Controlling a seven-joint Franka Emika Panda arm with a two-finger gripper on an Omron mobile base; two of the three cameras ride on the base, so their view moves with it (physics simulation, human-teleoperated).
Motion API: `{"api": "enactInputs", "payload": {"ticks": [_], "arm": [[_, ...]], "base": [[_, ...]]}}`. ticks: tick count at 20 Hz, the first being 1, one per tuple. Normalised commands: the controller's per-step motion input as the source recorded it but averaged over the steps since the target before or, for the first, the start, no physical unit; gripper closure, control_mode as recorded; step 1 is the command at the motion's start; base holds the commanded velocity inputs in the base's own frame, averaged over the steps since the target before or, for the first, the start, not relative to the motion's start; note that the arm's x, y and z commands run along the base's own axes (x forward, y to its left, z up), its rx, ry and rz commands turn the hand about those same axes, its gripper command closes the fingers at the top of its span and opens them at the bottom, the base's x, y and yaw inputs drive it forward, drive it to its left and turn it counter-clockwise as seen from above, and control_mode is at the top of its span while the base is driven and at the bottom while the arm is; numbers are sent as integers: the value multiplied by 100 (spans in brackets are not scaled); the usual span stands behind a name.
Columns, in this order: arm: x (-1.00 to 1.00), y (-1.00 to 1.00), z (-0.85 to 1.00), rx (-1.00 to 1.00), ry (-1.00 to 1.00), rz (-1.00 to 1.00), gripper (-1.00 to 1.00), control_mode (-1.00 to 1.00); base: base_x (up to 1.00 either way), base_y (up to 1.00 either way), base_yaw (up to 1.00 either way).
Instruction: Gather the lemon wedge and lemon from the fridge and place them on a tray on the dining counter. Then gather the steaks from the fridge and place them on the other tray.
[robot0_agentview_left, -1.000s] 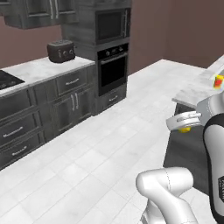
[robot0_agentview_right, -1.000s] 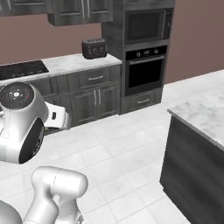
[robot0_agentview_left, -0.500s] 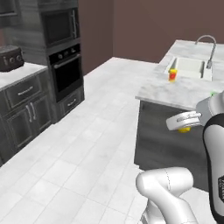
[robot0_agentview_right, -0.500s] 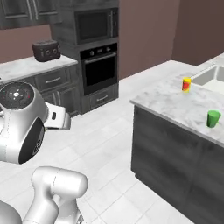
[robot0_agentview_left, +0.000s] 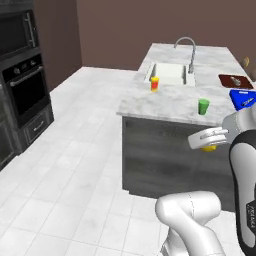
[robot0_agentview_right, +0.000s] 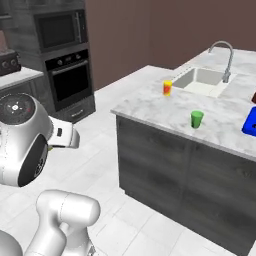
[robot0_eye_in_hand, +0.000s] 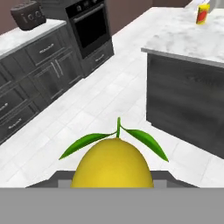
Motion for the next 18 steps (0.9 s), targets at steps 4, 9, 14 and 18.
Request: {"api": "enactInputs", "payload": {"ticks": [4, 9, 14, 18], "arm": [[0, 0, 0, 0, 0, 0, 100, 100], [0, 0, 0, 0, 0, 0, 100, 100], [0, 0, 0, 0, 0, 0, 100, 100], [0, 0, 0, 0, 0, 0, 100, 100]], "base": [[9, -100, -16], [15, -100, -10], [26, -100, -6], [35, -100, -3]]}}
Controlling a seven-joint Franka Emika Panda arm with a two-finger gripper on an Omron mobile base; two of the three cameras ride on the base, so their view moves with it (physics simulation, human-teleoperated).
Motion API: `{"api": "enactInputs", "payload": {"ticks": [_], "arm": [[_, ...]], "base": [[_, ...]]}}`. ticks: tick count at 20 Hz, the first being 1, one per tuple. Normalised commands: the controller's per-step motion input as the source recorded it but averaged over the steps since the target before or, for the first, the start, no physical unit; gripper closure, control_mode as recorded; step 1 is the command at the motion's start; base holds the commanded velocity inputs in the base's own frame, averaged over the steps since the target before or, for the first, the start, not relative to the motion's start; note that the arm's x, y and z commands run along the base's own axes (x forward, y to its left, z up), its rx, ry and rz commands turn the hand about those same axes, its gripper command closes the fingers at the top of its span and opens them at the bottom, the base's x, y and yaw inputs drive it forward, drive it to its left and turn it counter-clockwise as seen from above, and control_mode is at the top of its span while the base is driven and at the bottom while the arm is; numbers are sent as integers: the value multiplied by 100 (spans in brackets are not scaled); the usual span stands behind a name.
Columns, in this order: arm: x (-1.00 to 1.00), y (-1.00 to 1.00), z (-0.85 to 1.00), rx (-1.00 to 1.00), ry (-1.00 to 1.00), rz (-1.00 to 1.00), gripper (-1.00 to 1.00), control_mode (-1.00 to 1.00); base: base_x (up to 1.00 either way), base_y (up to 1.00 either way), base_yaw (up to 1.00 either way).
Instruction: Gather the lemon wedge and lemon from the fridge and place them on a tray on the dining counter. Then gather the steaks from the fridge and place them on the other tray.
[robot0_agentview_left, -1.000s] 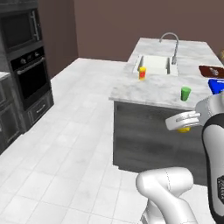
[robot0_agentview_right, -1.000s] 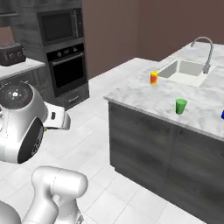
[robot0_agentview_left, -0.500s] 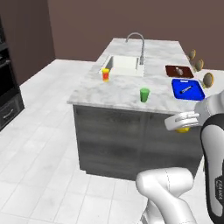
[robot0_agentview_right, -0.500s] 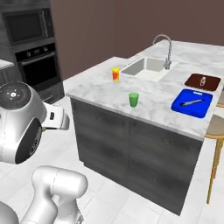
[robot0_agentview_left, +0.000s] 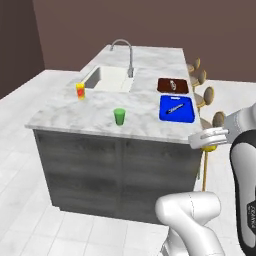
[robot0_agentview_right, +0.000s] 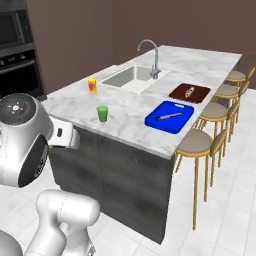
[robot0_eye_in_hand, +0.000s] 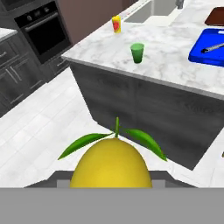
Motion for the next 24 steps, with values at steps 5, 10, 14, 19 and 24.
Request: {"api": "enactInputs", "payload": {"ticks": [5, 10, 14, 19, 24], "arm": [[0, 0, 0, 0, 0, 0, 100, 100], [0, 0, 0, 0, 0, 0, 100, 100], [0, 0, 0, 0, 0, 0, 100, 100], [0, 0, 0, 0, 0, 0, 100, 100], [0, 0, 0, 0, 0, 0, 100, 100]], "base": [[42, -93, -1], [42, -91, 5], [48, -82, 25], [51, -74, 30], [43, -58, 32]]}}
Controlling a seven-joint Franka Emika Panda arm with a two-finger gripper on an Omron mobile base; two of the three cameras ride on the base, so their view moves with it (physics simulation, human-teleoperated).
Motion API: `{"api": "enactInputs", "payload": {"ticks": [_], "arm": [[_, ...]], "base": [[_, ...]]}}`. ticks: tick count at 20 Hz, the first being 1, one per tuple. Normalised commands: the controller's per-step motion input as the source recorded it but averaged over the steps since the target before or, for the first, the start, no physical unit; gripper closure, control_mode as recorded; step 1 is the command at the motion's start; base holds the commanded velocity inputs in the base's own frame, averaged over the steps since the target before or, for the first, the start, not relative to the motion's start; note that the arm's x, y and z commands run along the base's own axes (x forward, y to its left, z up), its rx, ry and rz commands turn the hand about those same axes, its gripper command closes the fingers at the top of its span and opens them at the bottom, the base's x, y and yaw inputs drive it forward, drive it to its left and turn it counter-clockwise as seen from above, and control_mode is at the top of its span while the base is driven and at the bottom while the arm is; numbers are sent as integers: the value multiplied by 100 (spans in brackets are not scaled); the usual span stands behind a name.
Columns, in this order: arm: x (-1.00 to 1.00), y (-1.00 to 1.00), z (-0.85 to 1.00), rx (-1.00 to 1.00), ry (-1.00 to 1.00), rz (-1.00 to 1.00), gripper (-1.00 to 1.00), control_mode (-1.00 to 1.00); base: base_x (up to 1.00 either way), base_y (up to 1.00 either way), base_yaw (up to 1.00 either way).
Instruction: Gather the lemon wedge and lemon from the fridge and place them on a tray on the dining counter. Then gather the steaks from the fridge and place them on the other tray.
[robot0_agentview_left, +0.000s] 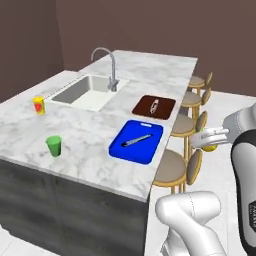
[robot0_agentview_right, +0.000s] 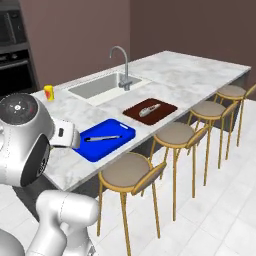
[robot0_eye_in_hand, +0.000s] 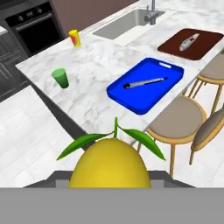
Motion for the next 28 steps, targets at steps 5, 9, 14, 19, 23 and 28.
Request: {"api": "enactInputs", "payload": {"ticks": [5, 9, 14, 19, 23, 28], "arm": [[0, 0, 0, 0, 0, 0, 100, 100], [0, 0, 0, 0, 0, 0, 100, 100], [0, 0, 0, 0, 0, 0, 100, 100], [0, 0, 0, 0, 0, 0, 100, 100], [0, 0, 0, 0, 0, 0, 100, 100], [0, 0, 0, 0, 0, 0, 100, 100]], "base": [[21, -30, 40], [0, -32, 47], [0, -46, 47], [-7, -72, 34], [-16, -83, 20], [4, -76, 22]]}}
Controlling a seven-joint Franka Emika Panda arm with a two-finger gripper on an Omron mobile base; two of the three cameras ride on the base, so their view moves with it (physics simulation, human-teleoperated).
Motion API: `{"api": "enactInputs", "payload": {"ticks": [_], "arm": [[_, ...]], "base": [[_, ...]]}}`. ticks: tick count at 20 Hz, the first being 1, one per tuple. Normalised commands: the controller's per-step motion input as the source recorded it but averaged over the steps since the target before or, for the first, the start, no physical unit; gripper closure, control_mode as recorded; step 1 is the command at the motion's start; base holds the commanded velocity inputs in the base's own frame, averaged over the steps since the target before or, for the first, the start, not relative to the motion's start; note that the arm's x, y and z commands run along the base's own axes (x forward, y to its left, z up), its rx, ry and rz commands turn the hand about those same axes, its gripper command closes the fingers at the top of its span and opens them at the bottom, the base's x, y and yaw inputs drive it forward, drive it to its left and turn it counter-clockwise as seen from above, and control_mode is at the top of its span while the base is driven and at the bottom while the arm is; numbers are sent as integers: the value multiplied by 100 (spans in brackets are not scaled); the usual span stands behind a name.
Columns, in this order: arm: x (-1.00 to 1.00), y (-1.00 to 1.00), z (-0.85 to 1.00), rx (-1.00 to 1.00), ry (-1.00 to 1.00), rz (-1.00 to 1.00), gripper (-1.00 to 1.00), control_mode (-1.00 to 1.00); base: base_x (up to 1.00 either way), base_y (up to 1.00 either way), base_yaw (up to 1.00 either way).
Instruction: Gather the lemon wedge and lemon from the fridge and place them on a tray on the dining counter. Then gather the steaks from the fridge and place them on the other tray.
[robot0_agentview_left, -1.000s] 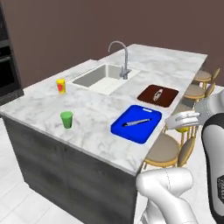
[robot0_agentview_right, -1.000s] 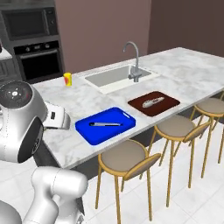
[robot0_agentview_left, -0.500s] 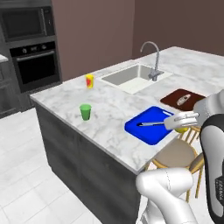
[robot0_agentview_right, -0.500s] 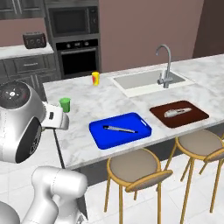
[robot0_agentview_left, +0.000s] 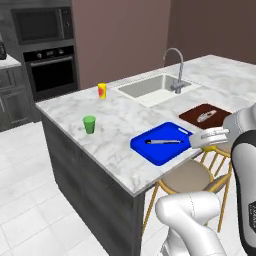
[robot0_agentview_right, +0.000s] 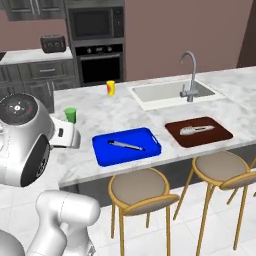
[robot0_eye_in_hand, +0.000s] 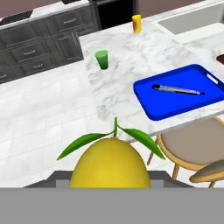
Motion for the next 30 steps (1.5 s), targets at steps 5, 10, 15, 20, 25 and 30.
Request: {"api": "enactInputs", "payload": {"ticks": [5, 10, 15, 20, 25, 30], "arm": [[0, 0, 0, 0, 0, 0, 100, 100], [0, 0, 0, 0, 0, 0, 100, 100], [0, 0, 0, 0, 0, 0, 100, 100], [0, 0, 0, 0, 0, 0, 100, 100], [90, -39, -13, 0, 15, 19, 100, -100], [97, -41, -18, 0, 20, 6, 100, -100]], "base": [[9, -69, 22], [64, -36, 30], [73, -40, 36], [70, -36, 33], [0, 0, 0], [0, 0, 0]]}}
